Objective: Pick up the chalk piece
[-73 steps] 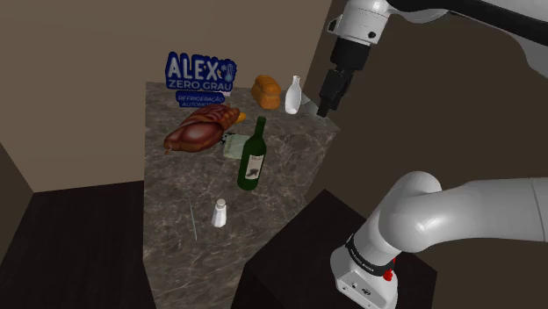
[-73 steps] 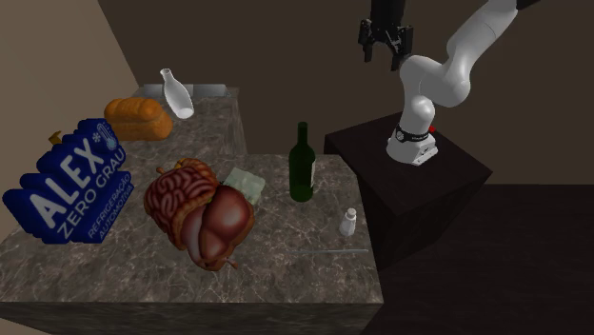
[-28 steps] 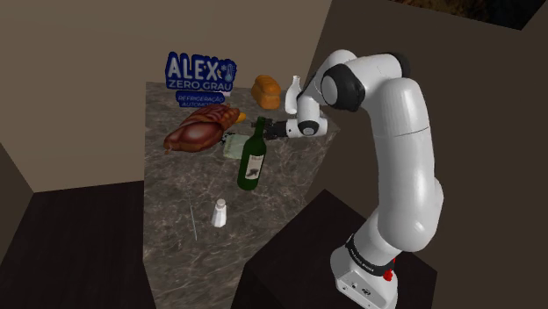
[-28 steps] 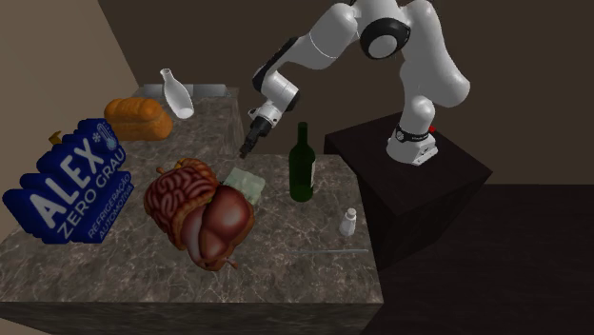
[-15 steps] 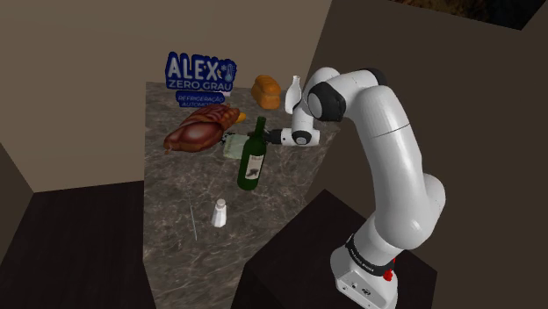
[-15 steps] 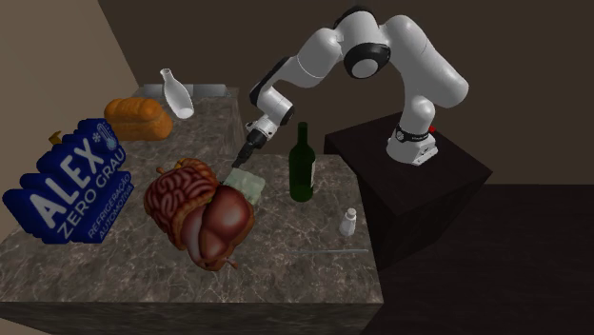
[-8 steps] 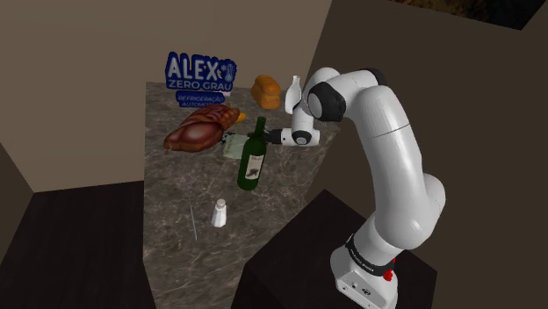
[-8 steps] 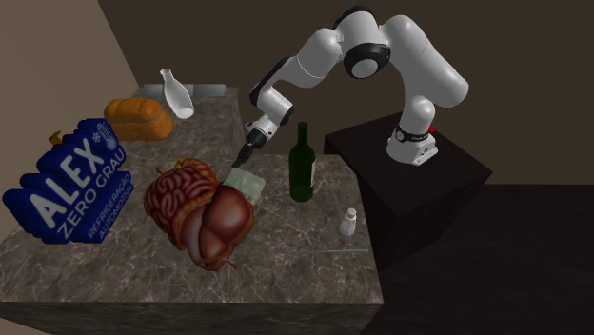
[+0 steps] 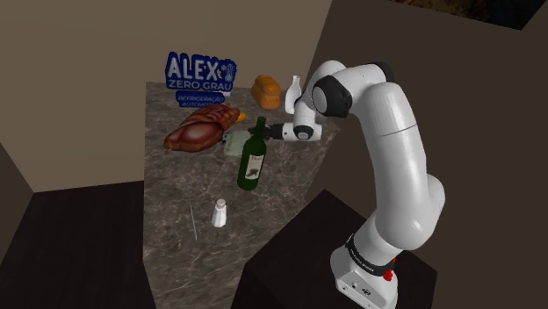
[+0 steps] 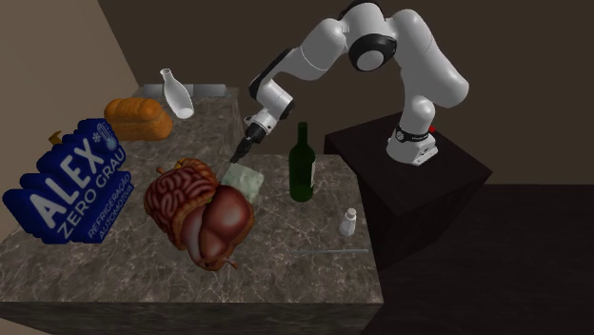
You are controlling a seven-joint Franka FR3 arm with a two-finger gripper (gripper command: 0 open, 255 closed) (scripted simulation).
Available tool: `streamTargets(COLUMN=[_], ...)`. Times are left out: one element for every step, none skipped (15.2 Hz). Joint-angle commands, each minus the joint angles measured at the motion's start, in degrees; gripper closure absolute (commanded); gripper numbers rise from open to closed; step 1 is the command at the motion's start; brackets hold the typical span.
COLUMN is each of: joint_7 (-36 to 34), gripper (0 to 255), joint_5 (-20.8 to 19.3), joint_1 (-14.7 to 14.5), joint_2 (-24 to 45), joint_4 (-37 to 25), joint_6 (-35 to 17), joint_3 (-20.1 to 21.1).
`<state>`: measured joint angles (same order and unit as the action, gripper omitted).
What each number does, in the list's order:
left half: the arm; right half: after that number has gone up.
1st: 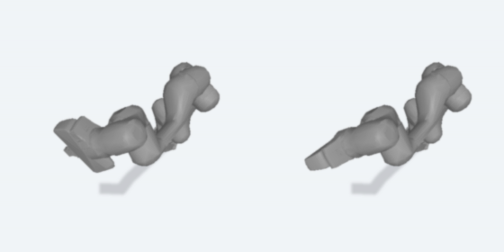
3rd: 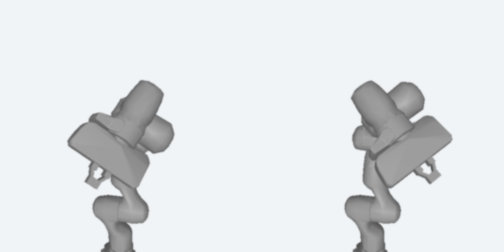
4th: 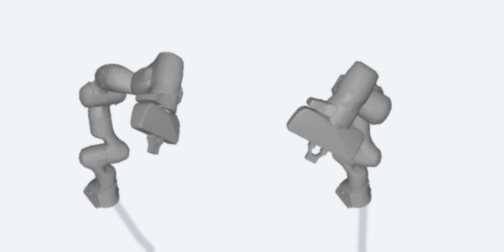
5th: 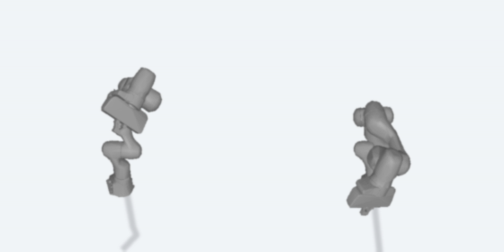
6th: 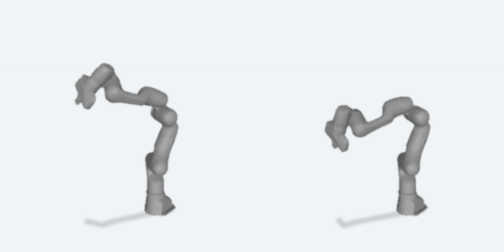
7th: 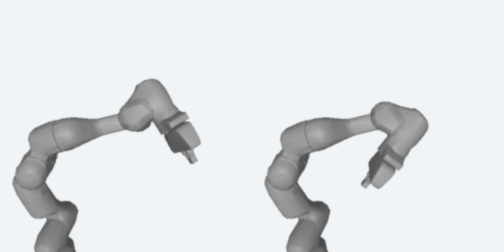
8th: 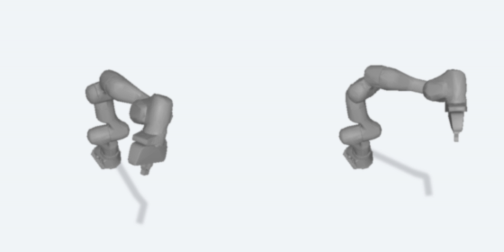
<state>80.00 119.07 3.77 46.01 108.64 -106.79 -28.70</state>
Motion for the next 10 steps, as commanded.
streamTargets(joint_7=[-0.6, -0.9, -1.2, -1.6, -1.9, -2.2, -2.6, -2.9, -3.0, -3.0], gripper=[255, 255, 255, 255, 255, 255, 255, 255, 255, 255], joint_5=[-0.7, -1.0, -1.3, -1.7, -2.0, -2.3, -2.7, -3.0, -3.1, -3.1], joint_1=[-0.3, -0.5, -0.7, -0.9, -1.1, -1.3, -1.5, -1.7, -1.7, -1.7], joint_2=[-1.4, -2.1, -2.8, -3.5, -4.2, -4.8, -5.5, -6.2, -6.3, -6.3], joint_4=[0.8, 1.1, 1.4, 1.7, 1.9, 2.2, 2.5, 2.7, 2.8, 2.8], joint_6=[-0.2, -0.4, -0.6, -0.8, -1.0, -1.2, -1.4, -1.6, -1.6, -1.6], joint_3=[-0.4, -0.6, -0.8, -1.1, -1.3, -1.5, -1.7, -1.9, -1.9, -1.9])
